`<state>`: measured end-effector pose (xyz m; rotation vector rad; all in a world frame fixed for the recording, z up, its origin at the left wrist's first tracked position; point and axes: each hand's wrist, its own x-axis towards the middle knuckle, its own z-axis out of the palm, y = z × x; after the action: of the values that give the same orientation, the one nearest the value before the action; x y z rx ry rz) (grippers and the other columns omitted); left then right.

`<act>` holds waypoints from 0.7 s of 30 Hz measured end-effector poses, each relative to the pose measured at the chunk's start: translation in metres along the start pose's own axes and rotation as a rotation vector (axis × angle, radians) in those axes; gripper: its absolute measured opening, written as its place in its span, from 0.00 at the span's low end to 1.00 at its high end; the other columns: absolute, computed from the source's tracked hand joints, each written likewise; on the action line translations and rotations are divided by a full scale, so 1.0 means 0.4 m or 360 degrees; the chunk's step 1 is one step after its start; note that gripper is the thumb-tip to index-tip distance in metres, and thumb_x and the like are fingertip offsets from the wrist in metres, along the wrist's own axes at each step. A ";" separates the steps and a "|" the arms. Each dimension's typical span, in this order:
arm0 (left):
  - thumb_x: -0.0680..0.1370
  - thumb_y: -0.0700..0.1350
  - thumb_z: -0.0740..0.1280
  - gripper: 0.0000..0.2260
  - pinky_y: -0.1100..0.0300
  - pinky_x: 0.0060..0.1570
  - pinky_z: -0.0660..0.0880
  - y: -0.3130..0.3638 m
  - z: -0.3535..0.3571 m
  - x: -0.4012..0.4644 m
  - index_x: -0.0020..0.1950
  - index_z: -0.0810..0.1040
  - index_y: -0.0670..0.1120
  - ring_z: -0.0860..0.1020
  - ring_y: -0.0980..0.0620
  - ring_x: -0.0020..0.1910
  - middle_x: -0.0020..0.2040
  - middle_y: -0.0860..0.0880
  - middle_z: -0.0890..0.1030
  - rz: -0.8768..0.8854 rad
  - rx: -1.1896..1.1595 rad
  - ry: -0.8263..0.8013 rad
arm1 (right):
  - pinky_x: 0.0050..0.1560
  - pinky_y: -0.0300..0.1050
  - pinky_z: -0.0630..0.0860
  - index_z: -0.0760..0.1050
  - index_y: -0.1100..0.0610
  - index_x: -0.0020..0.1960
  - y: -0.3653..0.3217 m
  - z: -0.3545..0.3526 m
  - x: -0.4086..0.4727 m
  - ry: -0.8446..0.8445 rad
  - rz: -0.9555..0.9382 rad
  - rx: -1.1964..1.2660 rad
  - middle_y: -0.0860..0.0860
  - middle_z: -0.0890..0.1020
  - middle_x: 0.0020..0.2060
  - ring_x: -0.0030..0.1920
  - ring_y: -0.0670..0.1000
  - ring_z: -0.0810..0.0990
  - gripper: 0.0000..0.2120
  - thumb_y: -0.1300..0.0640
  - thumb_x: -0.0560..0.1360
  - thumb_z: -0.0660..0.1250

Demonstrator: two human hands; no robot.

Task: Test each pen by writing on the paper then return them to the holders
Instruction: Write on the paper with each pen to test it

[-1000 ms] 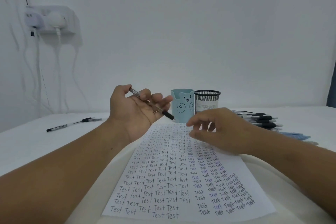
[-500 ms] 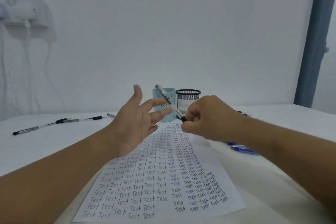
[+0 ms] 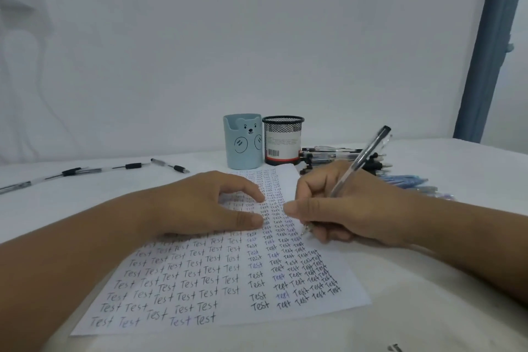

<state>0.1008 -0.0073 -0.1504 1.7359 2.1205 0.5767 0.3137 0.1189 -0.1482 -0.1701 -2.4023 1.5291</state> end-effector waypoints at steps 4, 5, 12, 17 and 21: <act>0.66 0.69 0.71 0.22 0.59 0.74 0.60 0.001 -0.001 -0.002 0.60 0.77 0.72 0.66 0.65 0.72 0.70 0.71 0.69 -0.0005 0.0021 0.0001 | 0.27 0.39 0.70 0.70 0.66 0.31 0.014 0.003 -0.003 0.0135 -0.0037 -0.0248 0.57 0.78 0.24 0.23 0.49 0.72 0.19 0.61 0.71 0.78; 0.66 0.70 0.71 0.22 0.58 0.75 0.60 0.000 -0.002 -0.001 0.60 0.77 0.72 0.66 0.65 0.72 0.70 0.71 0.69 -0.0001 0.0038 0.0008 | 0.28 0.40 0.70 0.70 0.66 0.31 0.015 0.004 -0.002 0.0165 -0.0039 -0.0323 0.56 0.78 0.24 0.24 0.49 0.73 0.19 0.61 0.71 0.77; 0.64 0.71 0.70 0.23 0.55 0.77 0.60 -0.002 -0.001 -0.002 0.59 0.76 0.74 0.66 0.64 0.73 0.71 0.70 0.69 -0.0005 0.0076 0.0015 | 0.31 0.40 0.71 0.69 0.66 0.30 0.007 0.009 -0.001 0.0187 0.0019 -0.0484 0.57 0.78 0.24 0.25 0.48 0.74 0.18 0.65 0.73 0.74; 0.64 0.71 0.70 0.23 0.54 0.77 0.59 0.000 -0.001 -0.004 0.59 0.76 0.73 0.65 0.64 0.73 0.71 0.69 0.69 -0.0002 0.0074 0.0011 | 0.31 0.41 0.70 0.70 0.64 0.29 0.010 0.010 -0.001 0.0195 -0.0027 -0.0564 0.57 0.79 0.25 0.26 0.47 0.74 0.17 0.67 0.72 0.73; 0.64 0.72 0.70 0.24 0.54 0.77 0.59 0.000 -0.002 -0.002 0.59 0.76 0.73 0.66 0.64 0.73 0.71 0.70 0.69 -0.0012 0.0080 0.0014 | 0.30 0.41 0.70 0.68 0.64 0.29 0.010 0.007 -0.001 0.0163 0.0012 -0.0528 0.60 0.78 0.25 0.26 0.49 0.73 0.17 0.67 0.72 0.72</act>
<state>0.1007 -0.0080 -0.1497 1.7545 2.1643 0.5343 0.3131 0.1182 -0.1531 -0.3181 -2.5562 1.0849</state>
